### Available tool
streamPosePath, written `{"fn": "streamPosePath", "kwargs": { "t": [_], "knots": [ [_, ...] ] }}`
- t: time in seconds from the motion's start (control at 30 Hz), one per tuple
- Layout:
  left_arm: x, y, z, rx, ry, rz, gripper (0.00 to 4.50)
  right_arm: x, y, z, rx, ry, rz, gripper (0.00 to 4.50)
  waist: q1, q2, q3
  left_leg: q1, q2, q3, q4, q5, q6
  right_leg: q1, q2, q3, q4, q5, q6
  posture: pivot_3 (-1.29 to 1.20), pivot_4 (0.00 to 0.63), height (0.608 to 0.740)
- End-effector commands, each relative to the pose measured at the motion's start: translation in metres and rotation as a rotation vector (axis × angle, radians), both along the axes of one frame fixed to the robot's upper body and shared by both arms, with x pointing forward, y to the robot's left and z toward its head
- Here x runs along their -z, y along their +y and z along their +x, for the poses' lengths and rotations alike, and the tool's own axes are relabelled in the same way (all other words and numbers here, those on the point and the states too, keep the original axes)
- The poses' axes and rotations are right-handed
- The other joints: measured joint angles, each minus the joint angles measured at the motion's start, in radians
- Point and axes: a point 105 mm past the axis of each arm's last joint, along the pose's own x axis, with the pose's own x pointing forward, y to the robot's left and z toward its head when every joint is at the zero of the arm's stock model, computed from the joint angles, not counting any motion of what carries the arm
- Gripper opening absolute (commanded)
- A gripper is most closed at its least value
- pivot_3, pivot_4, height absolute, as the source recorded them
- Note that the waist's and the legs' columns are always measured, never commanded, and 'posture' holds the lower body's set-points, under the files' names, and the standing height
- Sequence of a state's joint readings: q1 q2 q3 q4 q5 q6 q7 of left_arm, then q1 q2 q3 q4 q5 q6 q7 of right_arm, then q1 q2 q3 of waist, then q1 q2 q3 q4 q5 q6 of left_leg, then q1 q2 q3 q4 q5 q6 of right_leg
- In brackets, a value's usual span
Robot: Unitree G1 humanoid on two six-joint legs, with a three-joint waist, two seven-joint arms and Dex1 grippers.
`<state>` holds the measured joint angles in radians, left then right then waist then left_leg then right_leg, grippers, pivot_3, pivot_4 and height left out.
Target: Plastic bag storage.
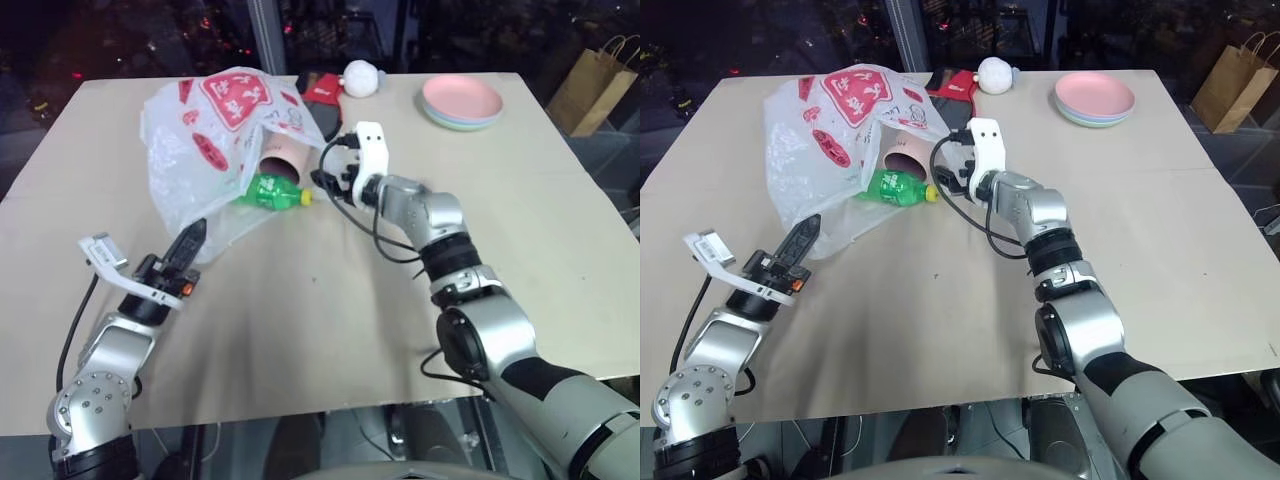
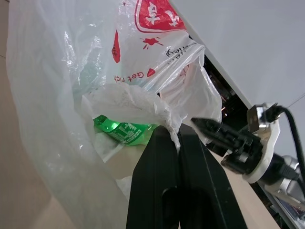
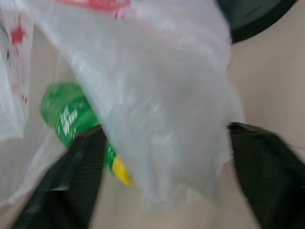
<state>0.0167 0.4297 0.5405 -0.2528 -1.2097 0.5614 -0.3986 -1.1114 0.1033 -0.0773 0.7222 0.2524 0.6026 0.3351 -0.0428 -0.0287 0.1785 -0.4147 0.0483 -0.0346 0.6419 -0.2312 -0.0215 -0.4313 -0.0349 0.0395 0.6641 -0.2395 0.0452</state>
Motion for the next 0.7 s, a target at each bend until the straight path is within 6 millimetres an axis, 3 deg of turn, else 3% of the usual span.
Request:
{"fn": "streamPosePath", "kwargs": {
  "t": [0.03, 0.17, 0.2, 0.57, 0.7],
  "knots": [
    [-0.01, -0.001, -0.003, 0.002, -0.041, 0.007, 0.0, -0.008, -0.002, -0.004, -0.042, -0.041, 0.011, 1.88, 0.001, 0.0, 0.0, 0.0, 0.0, 0.0, 0.0, 0.0, 0.0, 0.0, 0.0, 0.0, 0.0, 0.0, 0.0, 0.0, 0.15, 0.74],
    [-0.009, -0.003, -0.003, 0.005, -0.038, 0.008, 0.0, -0.014, -0.007, -0.007, -0.063, -0.068, 0.015, 0.16, 0.001, 0.0, 0.0, 0.0, 0.0, 0.0, 0.0, 0.0, 0.0, 0.0, 0.0, 0.0, 0.0, 0.0, 0.0, 0.0, 0.15, 0.74],
    [-0.008, -0.004, -0.003, 0.008, -0.037, 0.009, 0.0, -0.016, -0.009, -0.008, -0.068, -0.079, 0.016, 0.04, 0.001, 0.0, 0.0, 0.0, 0.0, 0.0, 0.0, 0.0, 0.0, 0.0, 0.0, 0.0, 0.0, 0.0, 0.0, 0.0, 0.15, 0.74],
    [-0.013, -0.013, -0.002, 0.036, -0.053, 0.014, 0.0, -0.038, -0.028, -0.038, -0.253, -0.089, 0.124, 0.04, 0.005, 0.0, 0.0, 0.0, 0.0, 0.0, 0.0, 0.0, 0.0, 0.0, 0.0, 0.0, 0.0, 0.0, 0.0, 0.0, 0.15, 0.74],
    [-0.023, -0.026, -0.001, 0.077, -0.084, 0.014, 0.0, -0.029, -0.042, -0.045, -0.282, -0.033, 0.118, 0.04, 0.004, 0.0, 0.0, 0.0, 0.0, 0.0, 0.0, 0.0, 0.0, 0.0, 0.0, -0.001, 0.0, 0.0, 0.0, 0.0, 0.15, 0.74]
  ]
}}
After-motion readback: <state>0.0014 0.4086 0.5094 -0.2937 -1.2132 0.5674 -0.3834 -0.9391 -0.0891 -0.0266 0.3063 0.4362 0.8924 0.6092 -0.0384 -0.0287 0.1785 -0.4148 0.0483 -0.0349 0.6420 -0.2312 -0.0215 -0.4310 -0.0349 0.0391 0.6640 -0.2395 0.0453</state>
